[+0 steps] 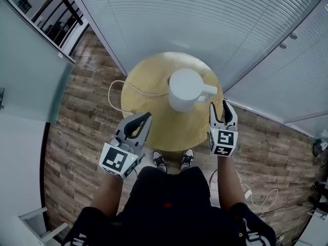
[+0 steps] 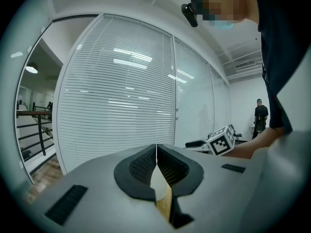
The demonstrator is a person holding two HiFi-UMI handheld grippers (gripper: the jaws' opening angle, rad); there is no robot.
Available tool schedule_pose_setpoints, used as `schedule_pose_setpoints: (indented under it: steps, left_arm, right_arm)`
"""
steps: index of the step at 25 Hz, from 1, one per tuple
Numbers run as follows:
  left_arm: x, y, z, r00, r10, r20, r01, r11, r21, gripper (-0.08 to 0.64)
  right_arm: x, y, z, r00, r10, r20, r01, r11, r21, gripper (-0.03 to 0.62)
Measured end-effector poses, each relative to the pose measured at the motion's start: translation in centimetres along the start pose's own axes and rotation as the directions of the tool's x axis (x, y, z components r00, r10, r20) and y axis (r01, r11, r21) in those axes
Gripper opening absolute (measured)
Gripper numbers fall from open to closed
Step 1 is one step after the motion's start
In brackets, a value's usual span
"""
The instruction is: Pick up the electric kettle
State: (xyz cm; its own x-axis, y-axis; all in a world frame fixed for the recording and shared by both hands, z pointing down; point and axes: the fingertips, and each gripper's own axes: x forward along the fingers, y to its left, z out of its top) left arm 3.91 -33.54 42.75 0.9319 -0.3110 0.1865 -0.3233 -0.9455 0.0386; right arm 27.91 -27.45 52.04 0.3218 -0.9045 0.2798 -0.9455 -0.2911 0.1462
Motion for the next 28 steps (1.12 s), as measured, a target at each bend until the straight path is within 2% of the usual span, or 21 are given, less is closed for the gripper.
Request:
schedule_pose_setpoints:
  steps: [3, 6, 9, 18, 23, 26, 28]
  left_arm:
    - [1.2, -0.1, -0.4, 0.998, 0.044, -0.052, -0.045, 0.999, -0.012, 0.026]
    - [1.8, -0.6, -1.1, 0.997, 0.06, -0.049, -0.062, 0.997, -0.042, 0.026]
    - [1.4, 0.2, -2.2, 0.992, 0.098, -0.085, -0.102, 0.994, -0.046, 0.026]
    - [1.5, 2.6, -3.0, 0.976, 0.167, -0.139, -0.175, 0.984, -0.046, 0.026]
    - [1.1, 2.8, -3.3, 0.977, 0.165, -0.137, -0.173, 0.984, -0.045, 0.026]
    - [0.8, 3.0, -3.5, 0.975, 0.169, -0.146, -0.176, 0.984, -0.038, 0.026]
    - [0.9, 3.1, -3.6, 0.973, 0.173, -0.155, -0.182, 0.982, -0.042, 0.025]
  right_arm:
    - [2.8, -0.9, -1.9, 1.0, 0.003, -0.028, -0.003, 1.0, 0.002, 0.198]
    - [5.2, -1.4, -3.8, 0.999, 0.007, -0.046, -0.007, 1.0, 0.002, 0.21]
    - [7.4, -1.0, -5.1, 0.998, 0.02, -0.062, -0.02, 1.0, 0.009, 0.212]
    - [12.4, -1.1, -6.9, 0.997, 0.009, -0.08, -0.003, 0.997, 0.075, 0.212]
    - [13.7, -1.4, -6.6, 0.998, -0.012, -0.062, 0.019, 0.992, 0.123, 0.21]
    - [14.0, -1.3, -6.2, 0.999, -0.008, -0.051, 0.014, 0.993, 0.12, 0.197]
    - [14.3, -1.2, -6.0, 0.999, -0.008, -0.044, 0.013, 0.994, 0.107, 0.131]
